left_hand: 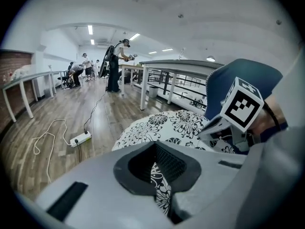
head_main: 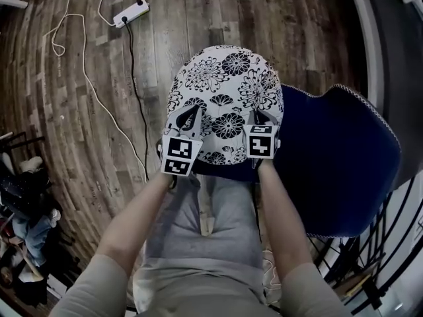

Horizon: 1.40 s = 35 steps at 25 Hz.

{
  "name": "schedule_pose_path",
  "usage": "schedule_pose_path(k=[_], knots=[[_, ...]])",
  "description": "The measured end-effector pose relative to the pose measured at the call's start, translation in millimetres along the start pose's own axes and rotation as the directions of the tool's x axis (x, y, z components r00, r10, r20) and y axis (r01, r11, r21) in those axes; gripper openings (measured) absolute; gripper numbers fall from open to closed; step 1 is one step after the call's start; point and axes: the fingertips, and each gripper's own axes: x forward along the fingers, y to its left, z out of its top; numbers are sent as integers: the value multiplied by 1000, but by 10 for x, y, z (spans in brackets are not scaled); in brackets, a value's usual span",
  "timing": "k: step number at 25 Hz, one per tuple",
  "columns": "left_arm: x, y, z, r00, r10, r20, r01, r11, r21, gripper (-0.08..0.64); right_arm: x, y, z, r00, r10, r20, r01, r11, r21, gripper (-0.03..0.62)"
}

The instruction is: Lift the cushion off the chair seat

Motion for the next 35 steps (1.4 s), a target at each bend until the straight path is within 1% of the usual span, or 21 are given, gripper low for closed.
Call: schedule_pose_path(k=[2, 5, 7, 10, 12, 14, 16, 17, 19, 21, 23, 25, 27, 28, 30, 32, 34, 35], knots=[[-104, 51, 126, 1000, 14, 12, -14, 1000, -17, 5, -105, 17, 68, 1000, -2, 2, 2, 1000, -5, 3], [-312, 42, 367, 999, 8, 41, -6, 999, -46, 5, -393, 30, 214, 999, -13, 32, 13, 1000, -5, 3], [-525, 25, 540, 998, 8, 61, -4, 998, -64, 5, -689, 63, 343, 997, -18, 78, 18, 1000, 2, 3], [-890, 37, 900, 994, 22, 107, -16, 998, -57, 5, -1235, 104, 658, 985, -27, 172, 27, 1000, 4, 3], [-1160, 32, 1195, 989, 29, 145, -23, 999, -45, 5, -1668, 109, 897, 971, -30, 239, 29, 1000, 6, 3], [-1475, -36, 1517, 980, 15, 199, -6, 999, -43, 5, -2160, 92, 1117, 951, -31, 309, 29, 1000, 9, 3], [-1829, -116, 1859, 968, 0, 251, 10, 999, -40, 5, -2714, 66, 1347, 925, -38, 377, 35, 999, 15, 3], [-2016, -127, 2048, 962, 4, 272, 6, 999, -37, 5, -3012, 58, 1492, 910, -45, 412, 42, 999, 16, 3], [-2407, -95, 2500, 947, 24, 319, -16, 999, -29, 5, -3648, 56, 1871, 872, -55, 487, 56, 998, 12, 3], [-2821, -73, 2985, 926, 42, 374, -45, 999, -2, 5, -4315, 89, 2289, 824, -56, 563, 68, 998, 0, 3], [-3246, -141, 3382, 907, 42, 419, -71, 996, 55, 5, -4954, 159, 2608, 772, -52, 633, 76, 997, -11, 3], [-3682, -342, 3696, 889, 8, 458, -77, 988, 133, 5, -5539, 227, 2778, 722, -54, 690, 91, 996, -17, 3], [-4129, -594, 4025, 856, -47, 514, -64, 978, 197, 5, -6107, 269, 2895, 670, -66, 740, 123, 992, -23, 3], [-4347, -688, 4201, 837, -66, 543, -59, 976, 210, 5, -6396, 290, 2964, 641, -72, 764, 144, 989, -27, 3], [-4780, -783, 4542, 799, -81, 595, -57, 976, 209, 5, -6983, 373, 3120, 582, -76, 810, 175, 984, -34, 3], [-5227, -790, 4850, 766, -88, 637, -55, 978, 200, 5, -7565, 527, 3260, 521, -71, 850, 190, 981, -35, 3], [-5653, -750, 5073, 738, -98, 668, -56, 977, 204, 5, -8067, 725, 3348, 467, -66, 882, 199, 979, -32, 3], [-5832, -726, 5137, 727, -101, 680, -60, 976, 210, 5, -8255, 816, 3357, 444, -67, 893, 209, 977, -31, 3]])
